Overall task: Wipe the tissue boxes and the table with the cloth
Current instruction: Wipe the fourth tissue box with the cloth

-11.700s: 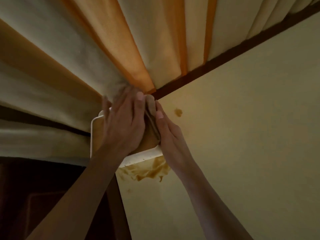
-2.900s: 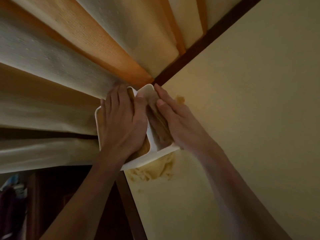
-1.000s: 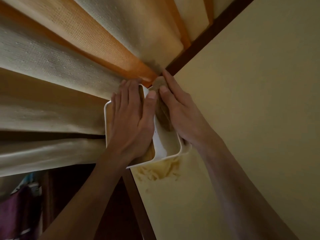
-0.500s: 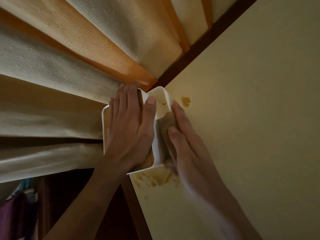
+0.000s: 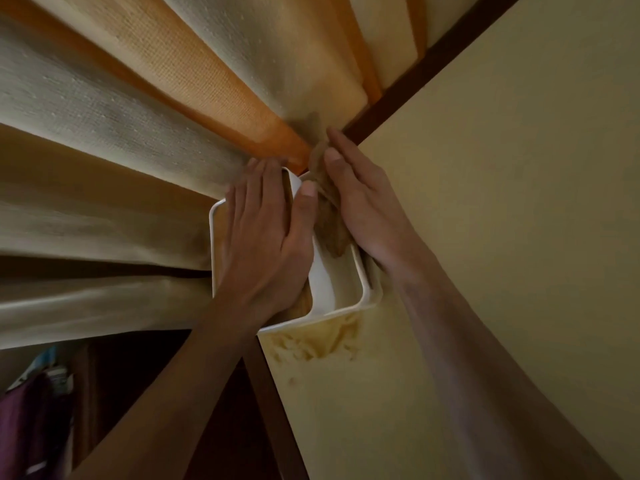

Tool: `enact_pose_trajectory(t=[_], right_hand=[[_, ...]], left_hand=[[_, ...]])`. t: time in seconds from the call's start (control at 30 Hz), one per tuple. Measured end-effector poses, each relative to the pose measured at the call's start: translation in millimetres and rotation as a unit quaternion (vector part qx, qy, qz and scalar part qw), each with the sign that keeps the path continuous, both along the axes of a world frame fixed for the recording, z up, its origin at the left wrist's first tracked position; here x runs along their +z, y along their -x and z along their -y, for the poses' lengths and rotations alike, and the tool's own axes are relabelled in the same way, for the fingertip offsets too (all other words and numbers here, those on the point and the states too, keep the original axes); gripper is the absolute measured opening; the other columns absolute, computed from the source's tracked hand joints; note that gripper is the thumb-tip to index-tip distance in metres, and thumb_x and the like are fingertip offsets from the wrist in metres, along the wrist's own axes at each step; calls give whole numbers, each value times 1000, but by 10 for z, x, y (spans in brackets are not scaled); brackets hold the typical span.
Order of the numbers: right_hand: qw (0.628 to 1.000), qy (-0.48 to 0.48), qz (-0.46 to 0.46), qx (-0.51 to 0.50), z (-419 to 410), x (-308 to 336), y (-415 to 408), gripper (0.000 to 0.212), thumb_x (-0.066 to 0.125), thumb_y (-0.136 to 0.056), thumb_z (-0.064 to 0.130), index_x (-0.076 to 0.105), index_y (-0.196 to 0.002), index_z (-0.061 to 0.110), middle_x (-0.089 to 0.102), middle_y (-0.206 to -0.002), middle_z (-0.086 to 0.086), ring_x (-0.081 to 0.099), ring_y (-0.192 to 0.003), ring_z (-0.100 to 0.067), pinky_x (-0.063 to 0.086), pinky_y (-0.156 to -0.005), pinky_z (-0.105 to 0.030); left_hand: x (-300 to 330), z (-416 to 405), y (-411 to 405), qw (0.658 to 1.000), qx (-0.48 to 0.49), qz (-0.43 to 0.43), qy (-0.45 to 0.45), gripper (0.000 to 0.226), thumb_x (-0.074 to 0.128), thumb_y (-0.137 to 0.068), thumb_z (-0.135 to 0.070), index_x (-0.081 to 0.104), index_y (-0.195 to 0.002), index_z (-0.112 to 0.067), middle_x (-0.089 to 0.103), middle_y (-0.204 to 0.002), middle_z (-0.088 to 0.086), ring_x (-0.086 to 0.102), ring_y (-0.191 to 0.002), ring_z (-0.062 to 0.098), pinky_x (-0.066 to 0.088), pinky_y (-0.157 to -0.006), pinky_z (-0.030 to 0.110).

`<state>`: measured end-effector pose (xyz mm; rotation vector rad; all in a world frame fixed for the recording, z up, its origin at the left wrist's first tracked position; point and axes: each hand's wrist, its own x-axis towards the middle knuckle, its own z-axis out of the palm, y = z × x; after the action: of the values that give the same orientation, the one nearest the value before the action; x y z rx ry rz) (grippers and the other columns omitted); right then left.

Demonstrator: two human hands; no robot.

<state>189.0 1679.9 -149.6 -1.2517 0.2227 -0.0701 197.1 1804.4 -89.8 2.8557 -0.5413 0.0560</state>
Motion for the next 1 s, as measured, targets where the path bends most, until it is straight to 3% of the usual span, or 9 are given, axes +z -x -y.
enact_pose_trajectory(t=[0.07,0.13,0.23,0.3,0.43,0.67,0.77,0.87,1.0], right_hand=[[998,32,-8,50,26,-14,-15,49,50,-105,43,42,-153,35,53,-150,12,46,-139,-3,33,-119,-31],[995,47,3,83,74,4,-42,39,55,-104,34,53,-143,38,65,-129,17,59,-119,1,44,-105,-25],[998,33,10,61,83,10,-34,30,55,-103,21,64,-129,32,71,-106,16,66,-98,3,51,-90,-18],[998,42,12,50,57,7,-10,28,54,-103,18,66,-127,27,71,-102,16,66,-94,3,50,-84,-13],[998,54,12,41,102,20,54,26,52,-104,18,66,-124,24,69,-101,15,64,-94,2,50,-83,-13],[995,70,25,-71,169,-43,435,20,49,-107,17,61,-122,19,66,-99,11,63,-94,-4,53,-85,-27],[985,73,16,-153,131,-73,696,28,46,-110,23,57,-135,17,66,-116,8,64,-108,-8,55,-93,-35],[972,61,-1,-226,-29,-69,935,46,39,-110,32,42,-154,19,53,-149,11,48,-136,2,43,-110,-22],[967,7,14,-254,-72,-91,1110,49,33,-109,32,41,-155,20,48,-155,13,41,-144,1,37,-113,-17]], left_hand=[[8,4,6,1000,3,-5,8,72,15,-99,-59,44,-144,-11,47,-148,5,37,-141,25,31,-115,53],[22,-3,14,1000,9,-12,14,75,13,-98,-59,42,-148,-12,42,-154,4,30,-147,21,27,-118,51],[48,-19,74,999,34,2,19,73,13,-99,-59,33,-156,-18,29,-164,0,17,-153,12,17,-125,46],[76,-36,171,995,85,49,-6,69,18,-101,-59,28,-157,-20,25,-165,2,16,-153,16,12,-126,49],[85,-51,400,971,234,-44,33,77,15,-95,-74,12,-158,-30,14,-167,3,13,-154,28,13,-123,59],[41,14,365,983,166,-47,57,79,16,-95,-77,6,-160,-34,16,-167,-6,19,-152,19,19,-123,52],[102,49,214,988,98,-82,83,80,18,-92,-81,14,-159,-37,30,-161,-7,32,-147,19,29,-119,55],[154,153,90,989,69,-104,82,73,15,-94,-79,34,-151,-38,47,-148,-7,44,-137,20,35,-113,56],[185,423,26,986,40,-120,109,48,21,-103,-65,52,-127,-38,58,-122,-13,51,-122,15,37,-111,52]])
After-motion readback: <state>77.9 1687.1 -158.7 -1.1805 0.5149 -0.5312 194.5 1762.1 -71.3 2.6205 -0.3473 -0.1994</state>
